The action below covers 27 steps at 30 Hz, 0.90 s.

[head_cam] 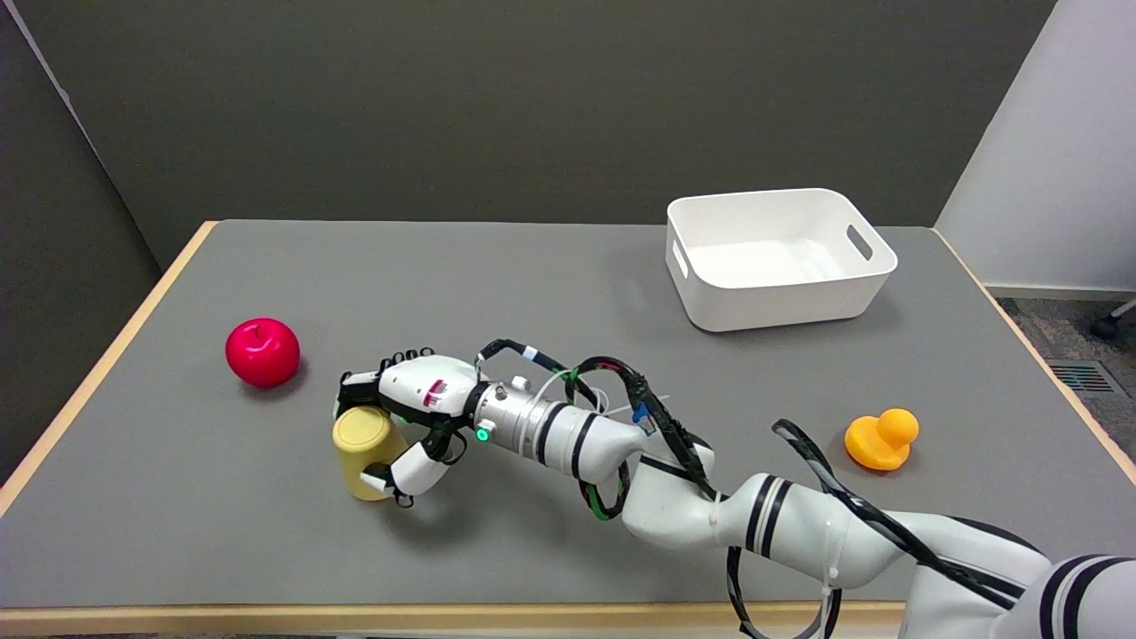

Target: Pick up the cup.

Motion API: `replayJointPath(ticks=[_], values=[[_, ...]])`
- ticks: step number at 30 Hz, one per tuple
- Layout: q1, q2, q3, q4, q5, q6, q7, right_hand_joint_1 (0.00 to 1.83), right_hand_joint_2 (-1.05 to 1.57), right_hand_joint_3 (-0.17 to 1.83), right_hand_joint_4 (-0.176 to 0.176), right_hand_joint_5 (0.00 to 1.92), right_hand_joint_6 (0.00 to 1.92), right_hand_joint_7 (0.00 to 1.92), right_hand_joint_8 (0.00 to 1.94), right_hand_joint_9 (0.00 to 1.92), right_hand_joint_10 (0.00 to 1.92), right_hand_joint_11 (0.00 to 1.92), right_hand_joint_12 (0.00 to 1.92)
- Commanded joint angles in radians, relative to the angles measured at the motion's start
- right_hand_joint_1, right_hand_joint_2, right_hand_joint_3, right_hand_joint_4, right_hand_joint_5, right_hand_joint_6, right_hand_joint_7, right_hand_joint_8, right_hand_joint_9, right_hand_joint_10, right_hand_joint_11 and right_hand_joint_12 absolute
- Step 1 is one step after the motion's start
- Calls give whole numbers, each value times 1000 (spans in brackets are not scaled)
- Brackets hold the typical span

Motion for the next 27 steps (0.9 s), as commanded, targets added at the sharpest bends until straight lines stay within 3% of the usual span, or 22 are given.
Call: replayJointPath(ticks=[1,3,7,12,20,27], values=[[-4,1,6,-2,0,2,2,1308,1086,275,-120,489,1060,780,1369,693,1278,665,1734],[-4,2,12,-2,0,7,2,1185,1225,84,-143,545,1523,857,1328,782,1244,726,1676],[-7,6,55,14,-7,16,-6,1178,1143,227,-105,598,1496,874,1325,824,1316,818,1880],[0,32,144,72,-17,7,-17,1189,1053,391,-108,627,1476,892,1342,821,1449,834,1921],[33,59,333,174,-159,-80,-54,1203,1068,355,-145,620,1449,901,1350,856,1385,831,1921],[124,121,489,179,-291,-264,-54,1203,1060,370,-143,624,1449,903,1351,859,1386,836,1921]])
